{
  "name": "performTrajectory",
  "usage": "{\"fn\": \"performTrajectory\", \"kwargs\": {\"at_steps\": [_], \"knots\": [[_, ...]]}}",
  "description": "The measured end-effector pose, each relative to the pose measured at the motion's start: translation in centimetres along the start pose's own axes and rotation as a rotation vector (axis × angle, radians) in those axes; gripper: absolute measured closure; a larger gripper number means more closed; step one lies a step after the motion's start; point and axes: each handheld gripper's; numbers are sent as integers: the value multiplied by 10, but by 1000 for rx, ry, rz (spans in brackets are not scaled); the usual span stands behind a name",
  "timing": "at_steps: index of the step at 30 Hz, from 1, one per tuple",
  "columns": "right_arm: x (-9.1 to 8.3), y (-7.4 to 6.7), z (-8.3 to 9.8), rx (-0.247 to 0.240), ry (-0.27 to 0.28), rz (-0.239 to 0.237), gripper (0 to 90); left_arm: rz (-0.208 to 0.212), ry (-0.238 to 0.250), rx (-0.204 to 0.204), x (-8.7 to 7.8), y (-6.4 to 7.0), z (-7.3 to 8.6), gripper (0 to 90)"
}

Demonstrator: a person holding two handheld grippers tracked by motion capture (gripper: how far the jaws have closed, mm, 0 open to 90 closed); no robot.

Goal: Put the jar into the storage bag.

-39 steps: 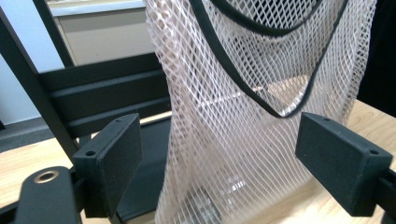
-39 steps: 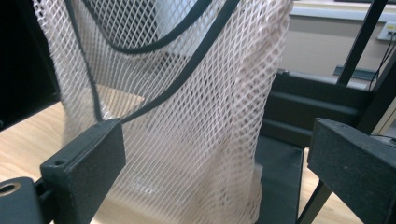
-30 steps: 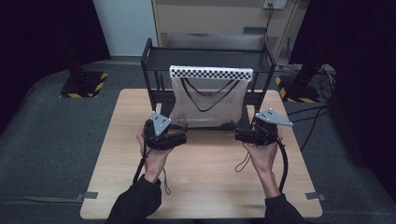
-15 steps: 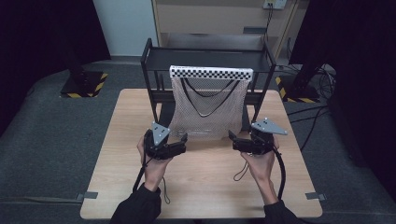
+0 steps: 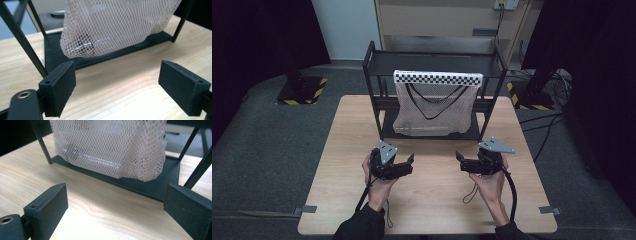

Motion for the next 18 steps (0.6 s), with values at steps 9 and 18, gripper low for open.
{"fn": "performTrajectory", "kwargs": {"at_steps": [9, 18], "knots": [[1, 6, 19, 12, -41, -9, 55, -23, -37, 42, 6, 8, 14, 133], [1, 7, 31, 9, -81, 15, 60, -45, -100, 57, 10, 5, 33, 132]]}}
Point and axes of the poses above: each handheld gripper's, and its own axes: x roughly forward along the jaws, z roughly out of its underside, y roughly to its right, and after that the axes turned 15 degrees about -z, right-handed
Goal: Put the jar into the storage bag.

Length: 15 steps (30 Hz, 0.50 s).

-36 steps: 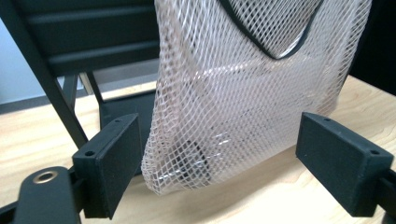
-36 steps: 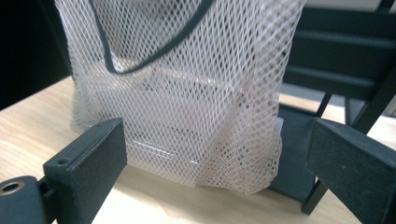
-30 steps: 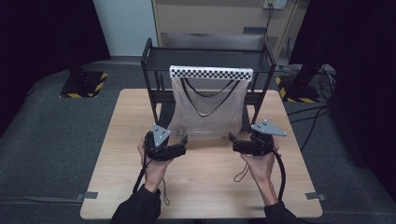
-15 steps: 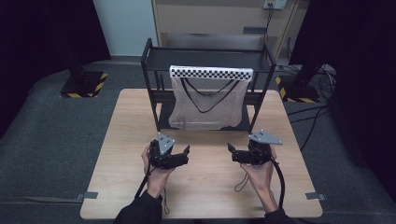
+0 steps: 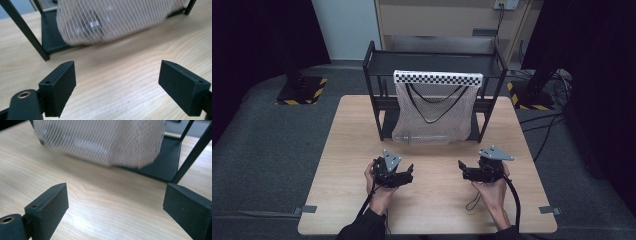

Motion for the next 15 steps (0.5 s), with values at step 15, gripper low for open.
{"fn": "performTrajectory", "kwargs": {"at_steps": [15], "knots": [[-12, 22, 26, 51, -67, 55, 64, -31, -84, -5, 5, -13, 23, 124]]}}
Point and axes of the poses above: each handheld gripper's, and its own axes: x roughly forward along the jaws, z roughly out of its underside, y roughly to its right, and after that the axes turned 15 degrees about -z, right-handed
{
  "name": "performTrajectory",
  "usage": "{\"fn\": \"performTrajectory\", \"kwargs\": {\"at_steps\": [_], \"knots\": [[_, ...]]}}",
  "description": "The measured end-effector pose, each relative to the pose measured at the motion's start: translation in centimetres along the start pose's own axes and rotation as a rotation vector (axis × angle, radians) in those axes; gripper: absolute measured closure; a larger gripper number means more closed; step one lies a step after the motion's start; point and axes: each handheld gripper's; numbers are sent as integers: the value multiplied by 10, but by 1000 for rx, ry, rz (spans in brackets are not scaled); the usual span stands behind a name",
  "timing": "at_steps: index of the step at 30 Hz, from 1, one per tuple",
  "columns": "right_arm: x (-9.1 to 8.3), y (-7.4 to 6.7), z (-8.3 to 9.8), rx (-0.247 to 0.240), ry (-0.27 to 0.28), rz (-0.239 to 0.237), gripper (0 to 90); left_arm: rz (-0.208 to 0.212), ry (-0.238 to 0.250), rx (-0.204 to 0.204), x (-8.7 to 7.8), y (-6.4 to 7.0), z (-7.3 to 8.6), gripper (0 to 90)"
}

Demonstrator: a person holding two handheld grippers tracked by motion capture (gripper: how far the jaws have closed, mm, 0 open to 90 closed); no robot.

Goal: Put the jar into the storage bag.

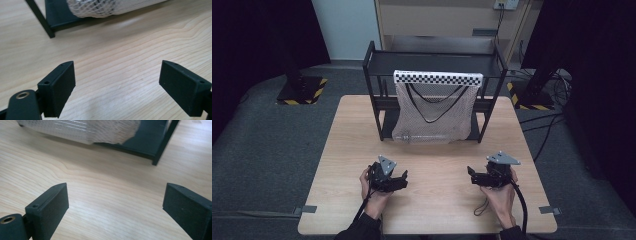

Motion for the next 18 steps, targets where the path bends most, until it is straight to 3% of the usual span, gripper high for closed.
{"fn": "performTrajectory", "kwargs": {"at_steps": [7, 18], "knots": [[-1, 10, 12, 32, -23, 19, 65, -38, -40, -8, 5, -10, 13, 121], [-5, 34, 36, 79, -80, 97, 65, -134, -126, -72, 17, -44, 35, 115]]}}
Point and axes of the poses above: each handheld gripper's, and its own axes: x roughly forward along the jaws, z roughly out of its underside, y roughly to its right, and after that the axes turned 15 degrees about -z, right-handed
